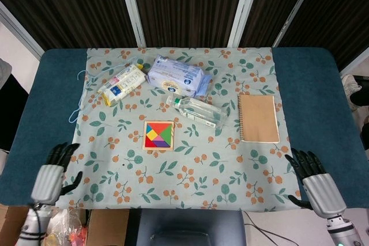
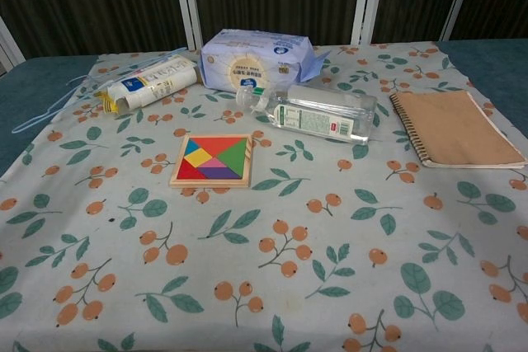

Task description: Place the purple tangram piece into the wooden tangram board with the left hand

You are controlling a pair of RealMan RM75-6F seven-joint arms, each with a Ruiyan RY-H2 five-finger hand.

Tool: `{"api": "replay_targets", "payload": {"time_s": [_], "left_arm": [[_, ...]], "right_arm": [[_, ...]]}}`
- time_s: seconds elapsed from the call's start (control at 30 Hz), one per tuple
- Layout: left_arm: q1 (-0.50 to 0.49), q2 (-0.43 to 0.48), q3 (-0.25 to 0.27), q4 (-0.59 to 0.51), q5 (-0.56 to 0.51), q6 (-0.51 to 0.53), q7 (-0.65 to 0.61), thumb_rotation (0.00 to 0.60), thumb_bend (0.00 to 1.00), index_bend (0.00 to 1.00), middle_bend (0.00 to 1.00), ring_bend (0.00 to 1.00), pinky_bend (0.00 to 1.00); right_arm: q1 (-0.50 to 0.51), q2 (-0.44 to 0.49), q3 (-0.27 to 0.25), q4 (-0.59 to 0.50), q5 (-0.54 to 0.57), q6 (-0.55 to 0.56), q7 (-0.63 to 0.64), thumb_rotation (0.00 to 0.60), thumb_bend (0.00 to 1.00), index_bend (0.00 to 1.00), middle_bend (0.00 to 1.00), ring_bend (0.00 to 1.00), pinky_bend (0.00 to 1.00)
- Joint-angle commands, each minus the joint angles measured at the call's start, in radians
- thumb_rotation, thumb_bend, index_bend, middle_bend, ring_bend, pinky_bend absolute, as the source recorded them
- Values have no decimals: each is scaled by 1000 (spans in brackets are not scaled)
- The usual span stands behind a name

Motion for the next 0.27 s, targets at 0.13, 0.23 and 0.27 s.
{"api": "replay_targets", "payload": {"time_s": [0.13,0.23,0.27], "left_arm": [[66,85,55,3,129,85,-59,600,386,62,99,43,61],[68,105,55,-17,119,48,-42,600,388,72,112,43,62],[71,110,53,-24,117,38,-30,600,391,82,118,43,62]], "right_arm": [[-4,-21,12,-16,19,-2,-36,600,159,0,0,0,0],[-8,-15,12,-16,17,12,-16,600,159,0,0,0,0],[-9,-11,12,-15,16,16,-5,600,159,0,0,0,0]]}}
